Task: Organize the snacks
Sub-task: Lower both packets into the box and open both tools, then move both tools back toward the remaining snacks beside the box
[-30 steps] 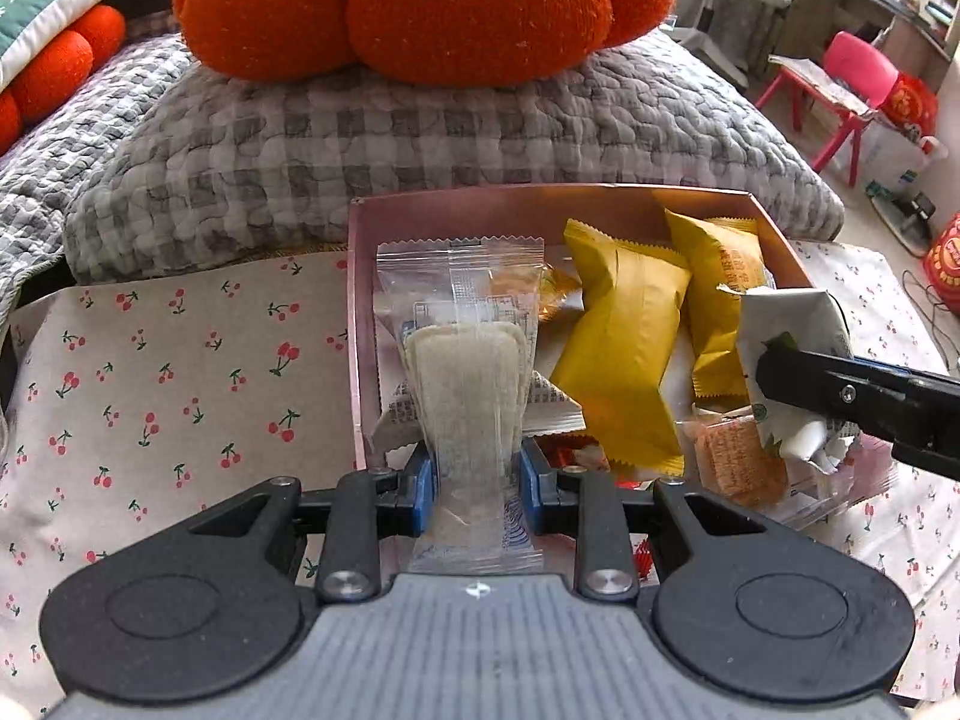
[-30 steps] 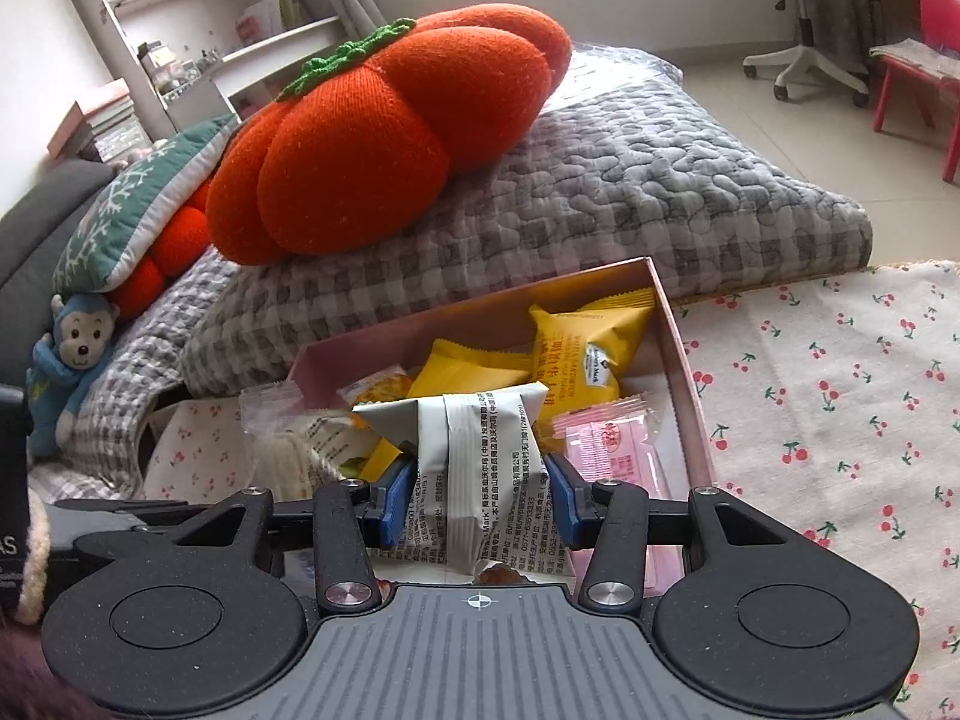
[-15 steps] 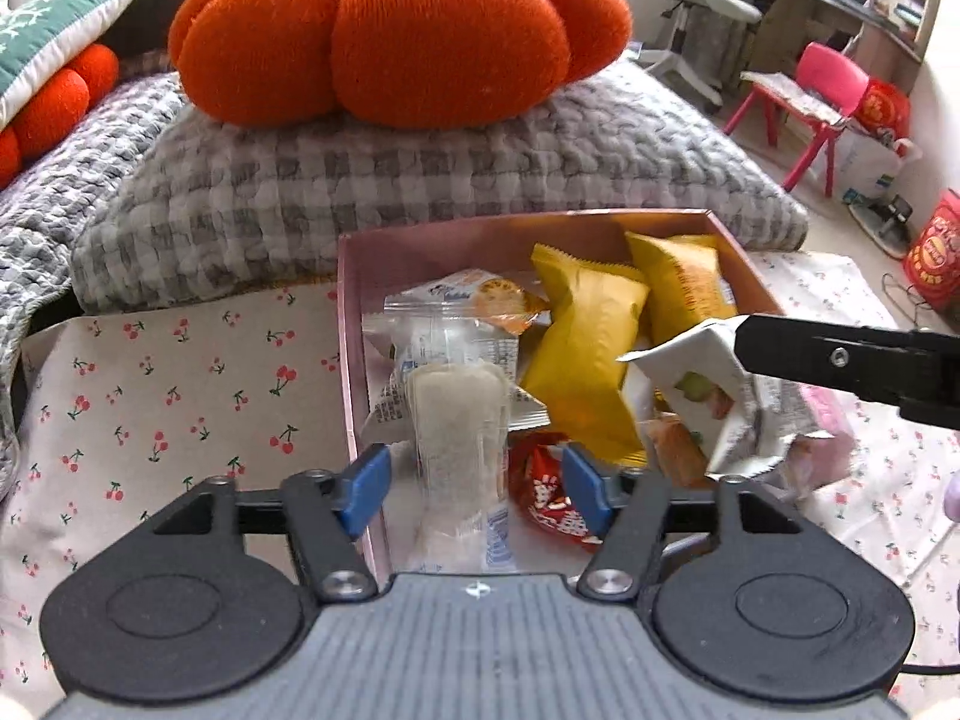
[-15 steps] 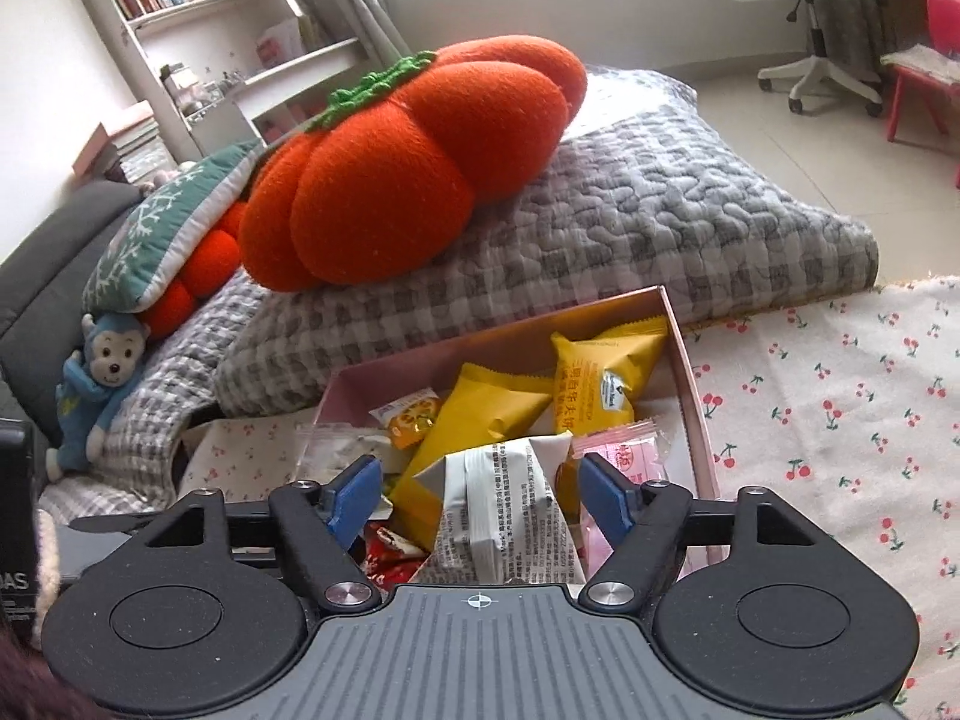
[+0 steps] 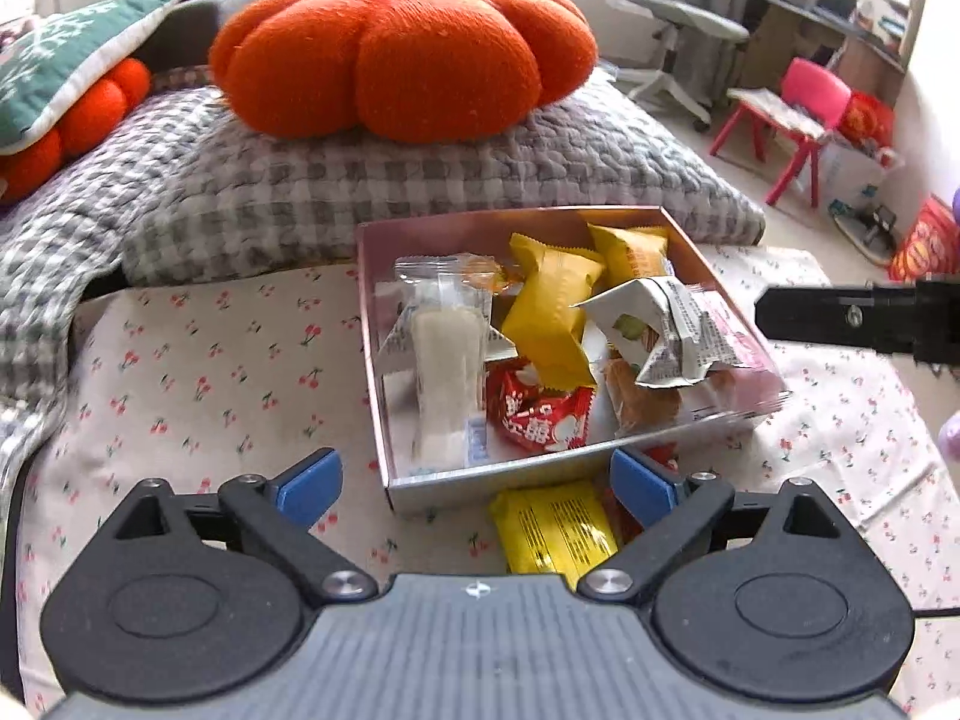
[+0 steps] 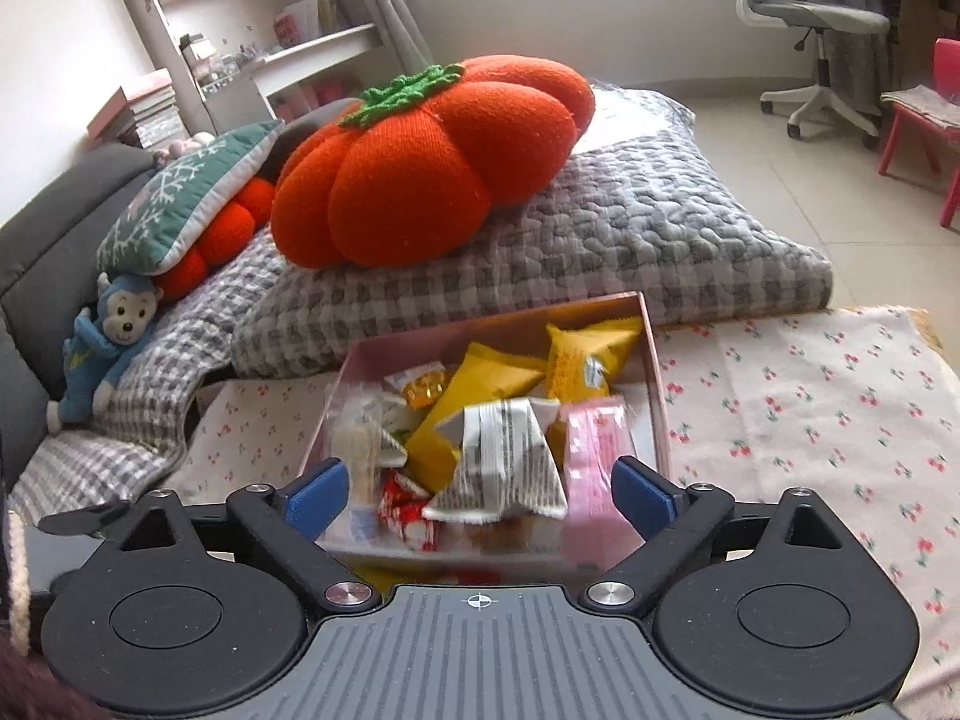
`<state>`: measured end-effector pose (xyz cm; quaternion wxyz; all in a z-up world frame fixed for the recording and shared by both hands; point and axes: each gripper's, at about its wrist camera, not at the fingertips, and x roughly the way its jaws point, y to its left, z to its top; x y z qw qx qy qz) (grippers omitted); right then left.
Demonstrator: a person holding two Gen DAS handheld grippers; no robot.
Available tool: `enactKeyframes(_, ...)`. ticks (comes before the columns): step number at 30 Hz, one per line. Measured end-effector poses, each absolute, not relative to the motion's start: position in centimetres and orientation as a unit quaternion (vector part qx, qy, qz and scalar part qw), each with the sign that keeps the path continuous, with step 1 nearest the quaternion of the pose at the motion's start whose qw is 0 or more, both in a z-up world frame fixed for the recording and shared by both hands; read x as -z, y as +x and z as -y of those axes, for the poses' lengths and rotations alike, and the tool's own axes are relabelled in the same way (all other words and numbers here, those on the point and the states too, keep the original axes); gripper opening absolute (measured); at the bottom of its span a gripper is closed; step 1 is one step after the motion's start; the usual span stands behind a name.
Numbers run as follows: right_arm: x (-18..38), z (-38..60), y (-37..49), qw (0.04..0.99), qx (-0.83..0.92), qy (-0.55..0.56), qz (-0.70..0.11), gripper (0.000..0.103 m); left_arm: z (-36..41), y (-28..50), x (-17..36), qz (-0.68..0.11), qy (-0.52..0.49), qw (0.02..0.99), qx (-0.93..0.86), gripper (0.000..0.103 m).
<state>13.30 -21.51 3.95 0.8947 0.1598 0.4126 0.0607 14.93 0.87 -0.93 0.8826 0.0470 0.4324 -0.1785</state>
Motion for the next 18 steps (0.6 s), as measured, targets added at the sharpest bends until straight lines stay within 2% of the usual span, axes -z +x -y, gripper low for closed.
enactKeyframes(12, -4.3, 19.9, 8.4, 0.9, -0.054, 0.124, -0.415, 0.102, -2.4, 10.6, 1.2, -0.454, 0.001, 0.881, 0.129, 0.102)
enactKeyframes(18, -3.8, 19.2, 6.6, 0.904, -0.058, 0.115, -0.408, 0.102, -3.2, 8.7, 2.5, -0.432, 0.008, 0.896, 0.104, 0.102)
